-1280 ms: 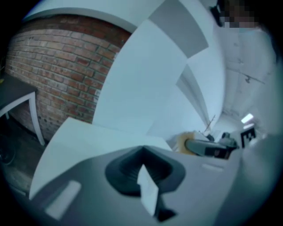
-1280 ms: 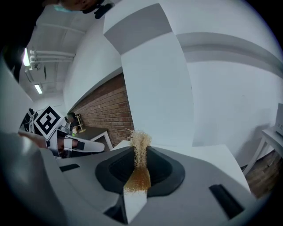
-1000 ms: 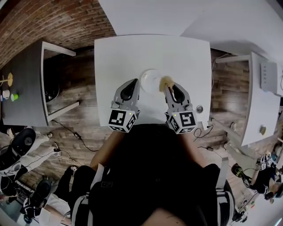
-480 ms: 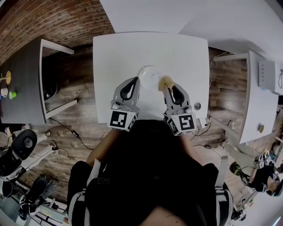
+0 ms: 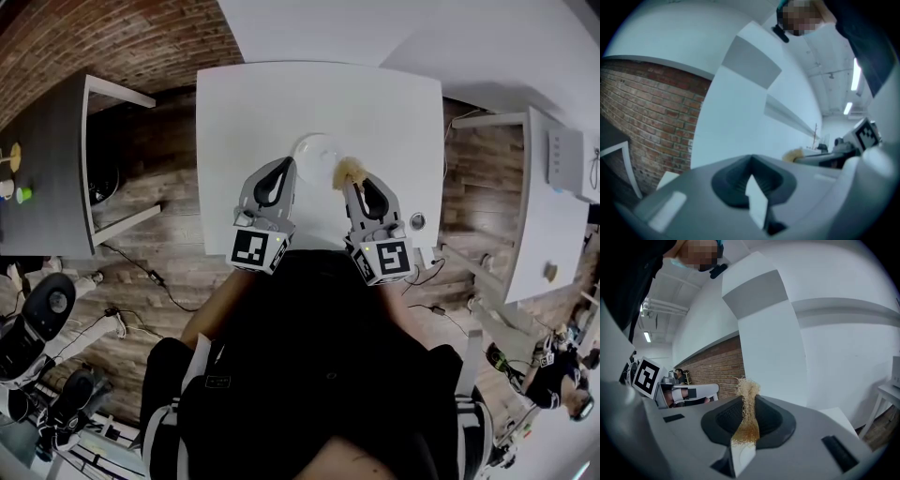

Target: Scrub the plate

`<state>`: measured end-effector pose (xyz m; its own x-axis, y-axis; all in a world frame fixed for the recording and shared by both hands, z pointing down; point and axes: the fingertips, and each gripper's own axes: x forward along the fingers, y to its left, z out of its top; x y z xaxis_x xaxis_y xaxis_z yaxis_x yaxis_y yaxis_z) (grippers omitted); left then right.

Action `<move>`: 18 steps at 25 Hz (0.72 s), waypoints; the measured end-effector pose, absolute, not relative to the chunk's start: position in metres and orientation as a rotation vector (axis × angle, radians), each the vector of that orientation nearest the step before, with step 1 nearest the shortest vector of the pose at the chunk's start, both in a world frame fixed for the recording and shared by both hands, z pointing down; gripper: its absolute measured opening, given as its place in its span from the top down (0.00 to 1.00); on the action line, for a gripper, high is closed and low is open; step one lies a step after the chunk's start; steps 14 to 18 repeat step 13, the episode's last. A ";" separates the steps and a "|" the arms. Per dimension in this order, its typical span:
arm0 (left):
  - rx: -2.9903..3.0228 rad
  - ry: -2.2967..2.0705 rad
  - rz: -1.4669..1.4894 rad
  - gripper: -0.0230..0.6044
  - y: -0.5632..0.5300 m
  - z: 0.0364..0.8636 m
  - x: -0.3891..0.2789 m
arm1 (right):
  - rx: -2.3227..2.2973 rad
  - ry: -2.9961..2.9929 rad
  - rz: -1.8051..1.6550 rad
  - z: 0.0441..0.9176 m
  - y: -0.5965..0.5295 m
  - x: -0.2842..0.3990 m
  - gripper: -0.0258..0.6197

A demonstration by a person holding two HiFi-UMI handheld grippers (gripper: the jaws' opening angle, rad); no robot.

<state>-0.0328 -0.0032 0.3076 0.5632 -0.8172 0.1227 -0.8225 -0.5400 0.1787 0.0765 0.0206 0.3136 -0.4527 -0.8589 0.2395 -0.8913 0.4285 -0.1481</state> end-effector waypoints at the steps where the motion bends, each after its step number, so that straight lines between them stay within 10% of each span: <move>1: 2.577 -1.376 0.033 0.96 -0.004 0.308 -0.033 | 1.566 -2.546 0.384 0.314 0.021 0.076 0.87; 18: 2.559 -1.372 0.037 0.96 -0.003 0.312 -0.032 | 1.570 -2.530 0.395 0.316 0.021 0.080 0.87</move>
